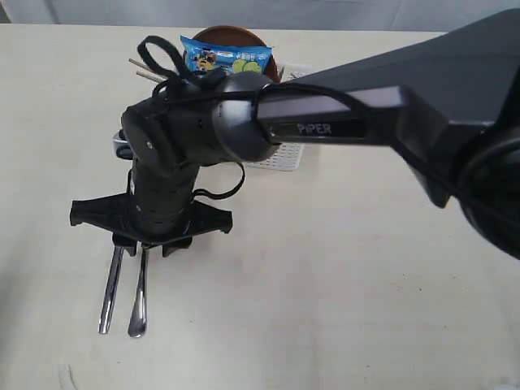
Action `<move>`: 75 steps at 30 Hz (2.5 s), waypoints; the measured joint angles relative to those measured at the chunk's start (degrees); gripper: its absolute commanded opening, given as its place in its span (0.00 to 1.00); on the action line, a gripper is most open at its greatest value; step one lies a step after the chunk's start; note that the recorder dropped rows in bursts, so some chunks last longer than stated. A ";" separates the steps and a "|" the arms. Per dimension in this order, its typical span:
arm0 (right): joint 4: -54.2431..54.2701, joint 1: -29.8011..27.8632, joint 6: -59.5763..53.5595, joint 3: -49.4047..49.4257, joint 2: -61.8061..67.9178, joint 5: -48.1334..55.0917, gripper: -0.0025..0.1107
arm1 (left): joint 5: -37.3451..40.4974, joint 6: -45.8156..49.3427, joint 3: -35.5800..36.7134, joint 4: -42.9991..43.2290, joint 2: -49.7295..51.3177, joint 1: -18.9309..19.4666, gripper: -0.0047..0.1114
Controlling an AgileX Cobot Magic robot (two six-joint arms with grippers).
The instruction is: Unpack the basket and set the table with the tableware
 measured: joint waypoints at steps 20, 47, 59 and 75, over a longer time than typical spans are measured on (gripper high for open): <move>-4.06 -17.51 -20.27 -13.04 -16.55 24.08 0.37 | 0.00 0.00 0.00 0.00 0.00 0.00 0.04; -7.91 -18.89 -46.05 -28.66 7.68 9.91 0.45 | 0.00 0.00 0.00 0.00 0.00 0.00 0.04; -8.17 -18.78 -48.00 -28.79 10.33 6.78 0.45 | 0.00 0.00 0.00 0.00 0.00 0.00 0.04; -12.19 -18.58 -51.97 -29.05 11.60 3.06 0.02 | 0.00 0.00 0.00 0.00 0.00 0.00 0.04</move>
